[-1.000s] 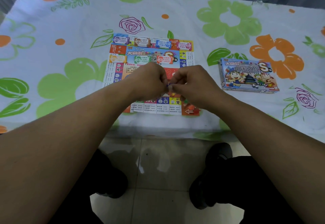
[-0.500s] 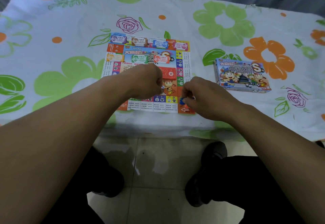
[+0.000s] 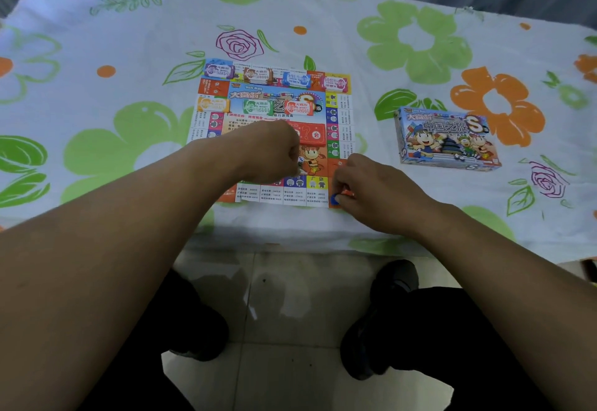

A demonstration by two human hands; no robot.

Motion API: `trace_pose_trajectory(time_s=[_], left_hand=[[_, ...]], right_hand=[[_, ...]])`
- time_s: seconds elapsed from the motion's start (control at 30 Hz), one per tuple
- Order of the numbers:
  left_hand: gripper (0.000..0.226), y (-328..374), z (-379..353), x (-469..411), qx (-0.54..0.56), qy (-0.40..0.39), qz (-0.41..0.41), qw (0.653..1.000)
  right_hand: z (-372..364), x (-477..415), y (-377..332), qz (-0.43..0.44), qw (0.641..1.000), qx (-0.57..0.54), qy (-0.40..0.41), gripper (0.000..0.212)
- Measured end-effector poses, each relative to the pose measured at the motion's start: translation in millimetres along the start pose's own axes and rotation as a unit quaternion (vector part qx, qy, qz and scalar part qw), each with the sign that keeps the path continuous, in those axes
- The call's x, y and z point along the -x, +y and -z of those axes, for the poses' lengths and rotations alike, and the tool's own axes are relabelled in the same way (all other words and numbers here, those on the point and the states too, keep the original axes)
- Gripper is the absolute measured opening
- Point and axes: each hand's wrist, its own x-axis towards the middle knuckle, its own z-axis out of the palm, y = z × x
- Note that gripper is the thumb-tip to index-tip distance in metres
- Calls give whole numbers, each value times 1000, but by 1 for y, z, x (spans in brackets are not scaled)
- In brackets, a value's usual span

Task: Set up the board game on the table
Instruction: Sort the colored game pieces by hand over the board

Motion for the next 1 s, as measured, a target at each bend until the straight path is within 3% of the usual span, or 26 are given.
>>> trace_pose_trajectory(time_s=[0.73,1.0], left_hand=[[17,-1,-1,-1,6,-4,3,1000],[14,-5,4,4,14,6,26,1000]], right_hand=[[-1,1,0,-9,999,31,-15,16],[14,-19,-14,3,999,23,30,20]])
